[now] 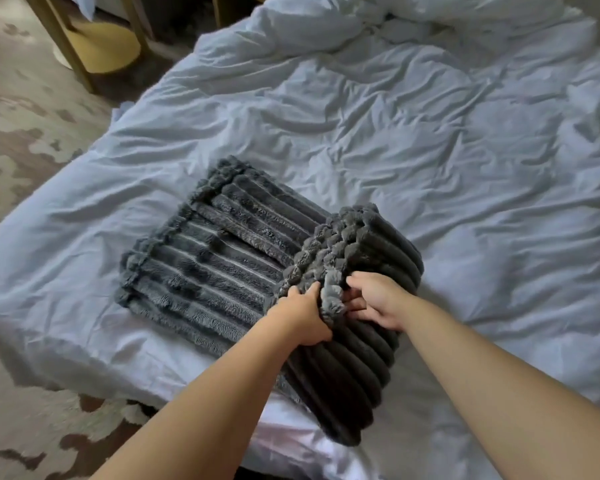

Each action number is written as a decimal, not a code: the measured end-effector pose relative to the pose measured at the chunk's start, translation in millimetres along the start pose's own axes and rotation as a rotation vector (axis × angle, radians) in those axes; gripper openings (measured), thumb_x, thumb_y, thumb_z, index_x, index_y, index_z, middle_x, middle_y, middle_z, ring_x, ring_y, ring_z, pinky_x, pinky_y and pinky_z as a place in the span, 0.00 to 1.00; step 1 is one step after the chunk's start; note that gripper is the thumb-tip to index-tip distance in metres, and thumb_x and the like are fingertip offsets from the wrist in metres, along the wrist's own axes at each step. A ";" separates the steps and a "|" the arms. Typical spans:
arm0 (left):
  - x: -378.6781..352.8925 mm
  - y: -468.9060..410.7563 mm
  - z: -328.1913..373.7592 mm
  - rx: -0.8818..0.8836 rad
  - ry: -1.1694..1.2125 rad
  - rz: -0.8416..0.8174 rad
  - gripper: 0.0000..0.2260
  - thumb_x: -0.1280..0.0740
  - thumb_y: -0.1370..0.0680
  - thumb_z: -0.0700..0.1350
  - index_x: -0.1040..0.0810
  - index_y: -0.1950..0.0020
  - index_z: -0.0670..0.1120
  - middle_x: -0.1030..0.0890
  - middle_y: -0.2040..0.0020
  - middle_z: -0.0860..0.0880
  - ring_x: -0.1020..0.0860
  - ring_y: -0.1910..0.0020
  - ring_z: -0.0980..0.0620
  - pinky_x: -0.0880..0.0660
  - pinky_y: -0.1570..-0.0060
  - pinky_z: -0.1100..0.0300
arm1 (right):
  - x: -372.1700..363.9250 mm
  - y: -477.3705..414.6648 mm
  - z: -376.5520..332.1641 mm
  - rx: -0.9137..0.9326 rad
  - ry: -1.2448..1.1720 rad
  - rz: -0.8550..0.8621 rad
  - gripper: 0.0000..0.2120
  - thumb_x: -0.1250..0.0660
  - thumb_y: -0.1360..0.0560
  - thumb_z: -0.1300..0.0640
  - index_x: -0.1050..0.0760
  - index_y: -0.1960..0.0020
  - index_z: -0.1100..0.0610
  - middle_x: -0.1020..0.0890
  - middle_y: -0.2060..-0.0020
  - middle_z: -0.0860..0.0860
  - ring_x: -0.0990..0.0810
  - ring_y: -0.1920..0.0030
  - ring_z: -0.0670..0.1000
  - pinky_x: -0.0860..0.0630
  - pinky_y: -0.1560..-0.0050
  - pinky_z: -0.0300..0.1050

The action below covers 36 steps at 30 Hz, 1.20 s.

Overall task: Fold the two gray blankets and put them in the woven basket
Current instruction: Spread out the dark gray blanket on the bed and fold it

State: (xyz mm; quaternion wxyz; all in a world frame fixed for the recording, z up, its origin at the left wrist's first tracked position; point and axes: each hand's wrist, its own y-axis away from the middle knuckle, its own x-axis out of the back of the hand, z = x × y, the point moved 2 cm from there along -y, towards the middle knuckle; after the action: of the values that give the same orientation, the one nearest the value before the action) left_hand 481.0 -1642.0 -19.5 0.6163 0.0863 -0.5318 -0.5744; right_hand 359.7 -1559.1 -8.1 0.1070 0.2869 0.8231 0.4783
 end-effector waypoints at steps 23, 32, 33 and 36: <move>29.2 -16.1 -23.5 0.306 0.316 -0.014 0.20 0.36 0.34 0.33 0.24 0.44 0.44 0.20 0.52 0.43 0.22 0.55 0.46 0.24 0.57 0.59 | 49.5 -98.2 -7.9 0.112 0.805 0.457 0.40 0.39 0.33 0.27 0.41 0.27 0.41 0.49 0.24 0.50 0.55 0.24 0.62 0.40 0.32 0.67; 41.0 -90.4 44.7 0.260 0.112 0.252 0.49 0.34 0.29 0.66 0.58 0.22 0.43 0.33 0.29 0.40 0.32 0.32 0.39 0.33 0.35 0.46 | 52.7 -107.3 -7.5 0.150 0.772 0.476 0.36 0.37 0.34 0.30 0.40 0.29 0.38 0.46 0.25 0.50 0.50 0.25 0.61 0.40 0.31 0.64; 36.1 -100.2 43.2 0.271 0.071 0.224 0.46 0.33 0.28 0.63 0.54 0.23 0.39 0.30 0.31 0.41 0.31 0.33 0.39 0.31 0.36 0.48 | 56.5 -105.1 -4.1 0.237 0.666 0.502 0.36 0.34 0.35 0.32 0.37 0.30 0.39 0.43 0.27 0.50 0.46 0.26 0.60 0.40 0.30 0.59; 27.4 -123.1 36.5 0.206 -0.005 0.190 0.30 0.33 0.25 0.56 0.36 0.32 0.39 0.24 0.38 0.41 0.26 0.38 0.40 0.29 0.45 0.53 | 77.2 -90.8 20.8 0.424 -0.031 0.553 0.36 0.26 0.39 0.46 0.32 0.32 0.44 0.31 0.33 0.51 0.31 0.33 0.53 0.33 0.32 0.48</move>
State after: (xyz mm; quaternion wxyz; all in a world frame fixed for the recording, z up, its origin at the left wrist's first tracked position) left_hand 371.4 -1685.6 -77.2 0.6544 0.0968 -0.5953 -0.4561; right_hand 272.9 -1534.0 -88.4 -0.0761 0.5222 0.7935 0.3032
